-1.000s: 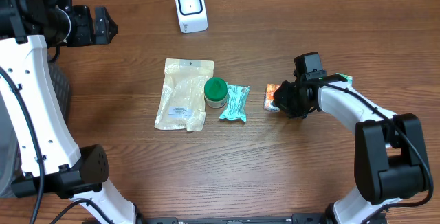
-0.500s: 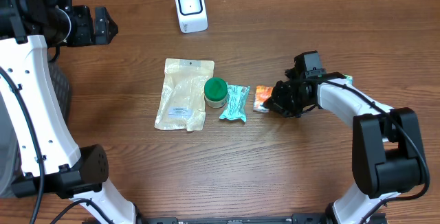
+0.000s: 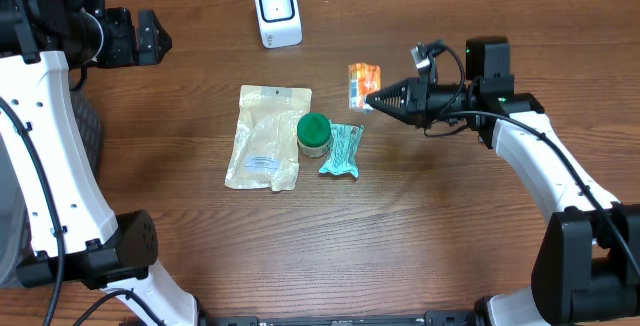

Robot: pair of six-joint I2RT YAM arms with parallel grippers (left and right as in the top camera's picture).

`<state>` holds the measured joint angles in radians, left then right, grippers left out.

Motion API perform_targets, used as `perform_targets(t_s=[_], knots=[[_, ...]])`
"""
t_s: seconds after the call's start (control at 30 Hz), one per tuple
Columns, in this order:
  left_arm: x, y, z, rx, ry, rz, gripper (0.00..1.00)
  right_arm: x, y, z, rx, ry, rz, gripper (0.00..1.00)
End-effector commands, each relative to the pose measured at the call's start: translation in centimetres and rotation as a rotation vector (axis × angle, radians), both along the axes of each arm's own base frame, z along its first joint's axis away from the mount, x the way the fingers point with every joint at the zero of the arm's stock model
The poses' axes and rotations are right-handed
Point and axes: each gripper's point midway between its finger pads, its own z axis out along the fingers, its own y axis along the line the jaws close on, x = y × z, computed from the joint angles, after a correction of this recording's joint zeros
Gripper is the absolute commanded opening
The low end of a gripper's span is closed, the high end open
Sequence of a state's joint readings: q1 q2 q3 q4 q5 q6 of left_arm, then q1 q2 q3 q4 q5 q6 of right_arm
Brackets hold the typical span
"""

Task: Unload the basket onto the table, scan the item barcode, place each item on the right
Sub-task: 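Lift the orange box and carry it toward the scanner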

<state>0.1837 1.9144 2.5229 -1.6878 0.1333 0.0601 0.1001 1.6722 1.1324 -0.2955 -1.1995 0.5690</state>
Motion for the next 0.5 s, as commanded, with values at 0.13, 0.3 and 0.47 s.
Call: perform_targets(t_s=[0.13,0.3,0.47], knots=[[0.0,0.2,-0.1,0.009,0.005,-0.008,0.99,-1.9,1.2,6.2,0.214,0.153,0.159,0.04],[0.0,0.2,-0.1,0.009,0.005,-0.008,1.0,-1.5,1.3,8.7,0.242,0.167,0.175,0.04],[0.0,0.2,-0.1,0.009,0.005,-0.008,1.0,-1.3,1.4,10.7,0.257,0.132,0.171,0.04]])
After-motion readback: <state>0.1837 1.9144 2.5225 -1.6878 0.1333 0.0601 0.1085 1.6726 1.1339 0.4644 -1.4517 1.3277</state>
